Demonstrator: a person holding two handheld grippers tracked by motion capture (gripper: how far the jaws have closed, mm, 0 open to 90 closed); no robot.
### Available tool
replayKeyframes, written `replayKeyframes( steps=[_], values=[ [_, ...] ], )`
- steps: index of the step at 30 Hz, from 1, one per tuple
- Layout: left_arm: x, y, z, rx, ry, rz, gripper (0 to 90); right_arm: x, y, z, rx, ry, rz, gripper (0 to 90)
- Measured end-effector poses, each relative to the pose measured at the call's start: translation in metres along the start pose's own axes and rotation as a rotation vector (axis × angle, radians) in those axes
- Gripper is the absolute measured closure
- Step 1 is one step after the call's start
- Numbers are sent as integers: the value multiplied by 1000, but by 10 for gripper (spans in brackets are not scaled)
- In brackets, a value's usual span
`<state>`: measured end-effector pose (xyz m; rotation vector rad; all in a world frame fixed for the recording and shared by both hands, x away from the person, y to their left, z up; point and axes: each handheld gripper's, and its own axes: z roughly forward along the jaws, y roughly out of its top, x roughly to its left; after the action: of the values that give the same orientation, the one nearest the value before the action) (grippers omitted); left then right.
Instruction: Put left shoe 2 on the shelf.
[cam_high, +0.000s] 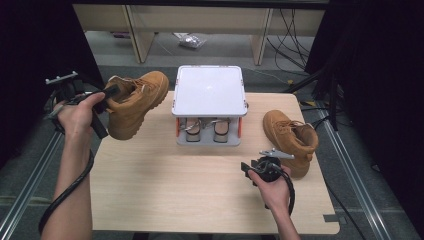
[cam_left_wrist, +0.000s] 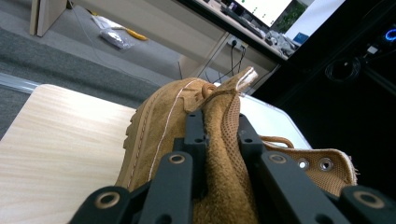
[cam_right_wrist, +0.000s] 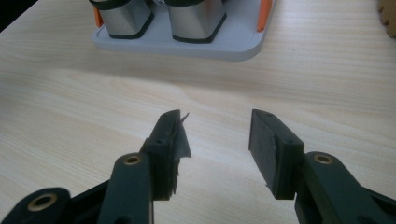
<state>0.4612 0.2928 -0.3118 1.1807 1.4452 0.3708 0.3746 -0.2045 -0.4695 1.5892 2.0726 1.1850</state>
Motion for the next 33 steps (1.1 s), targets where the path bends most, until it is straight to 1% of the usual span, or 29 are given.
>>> replayKeyframes(
  steps=[1, 3, 4, 5, 6, 7, 8, 9, 10, 11, 12, 14, 15, 18, 21, 23, 25, 26, 27, 28, 29, 30, 31, 32, 33],
  values=[
    [-1, 0, 0, -5, 5, -2, 795, 1, 0, -1, 7, -13, 0, 549],
    [-2, 2, 1, -5, 6, -4, 795, 1, 0, -1, 4, -13, -2, 549],
    [-3, 3, 2, -5, 2, 6, 795, 2, 0, -1, 5, -14, -4, 549],
    [-3, 4, 2, -6, -2, -1, 795, 1, 0, -1, 0, -2, -5, 549],
    [-3, 4, 2, -6, -2, -1, 794, 1, 0, -1, 0, -2, -5, 549],
    [-5, 5, 2, -9, 3, -7, 795, 4, 0, -2, 2, -7, 36, 549],
    [-5, 6, 3, -13, 4, -8, 794, 0, 1, -1, -3, -2, -2, 549],
    [-6, 7, 3, -12, 2, -8, 795, 0, 1, -1, -4, -6, -2, 549],
    [-6, 8, 3, -17, 0, -11, 794, 0, 0, -2, -5, -6, 5, 549],
    [-6, 8, 3, -17, 0, -11, 794, 3, 0, -2, 2, -11, 36, 549],
    [-7, 10, 4, -15, -7, -11, 794, 3, 0, -3, 10, -14, 34, 549],
    [-7, 11, 4, -18, -4, -9, 794, 3, 1, -3, 8, -15, 34, 549],
    [-7, 12, 4, -21, -9, -19, 794, 3, 1, -3, -2, -6, 35, 549],
    [-9, 14, 5, -25, -12, -19, 794, 3, 1, -4, -4, -3, 38, 549],
    [-11, 16, 7, -26, -8, -23, 793, 2, 1, -3, -5, -10, 33, 549],
    [-12, 17, 7, -27, -12, -18, 793, 2, 0, -4, -4, -5, 41, 549],
    [-14, 18, 8, -27, -9, -21, 793, 2, 0, -4, -5, -4, 41, 549],
    [-14, 18, 8, -27, -9, -21, 793, 2, 0, -3, -3, -10, 39, 549],
    [-15, 20, 9, -26, -17, -15, 793, 2, 0, -3, -1, -6, 41, 549],
    [-16, 21, 9, -23, -18, -13, 793, 2, 1, -4, 10, -20, 39, 549],
    [-16, 21, 9, -23, -18, -13, 793, 2, 1, -4, 10, -20, 39, 549],
    [-18, 21, 10, -27, -18, -22, 793, 2, 0, -3, 7, -14, 37, 549],
    [-19, 22, 10, -25, -23, -19, 793, 0, 0, -2, -4, -17, -2, 549],
    [-20, 22, 11, -27, -23, -15, 793, 2, 0, -3, 4, -20, 27, 549],
    [-22, 22, 11, -28, -25, -22, 793, 0, 1, -3, -8, -24, -5, 549]
  ],
)
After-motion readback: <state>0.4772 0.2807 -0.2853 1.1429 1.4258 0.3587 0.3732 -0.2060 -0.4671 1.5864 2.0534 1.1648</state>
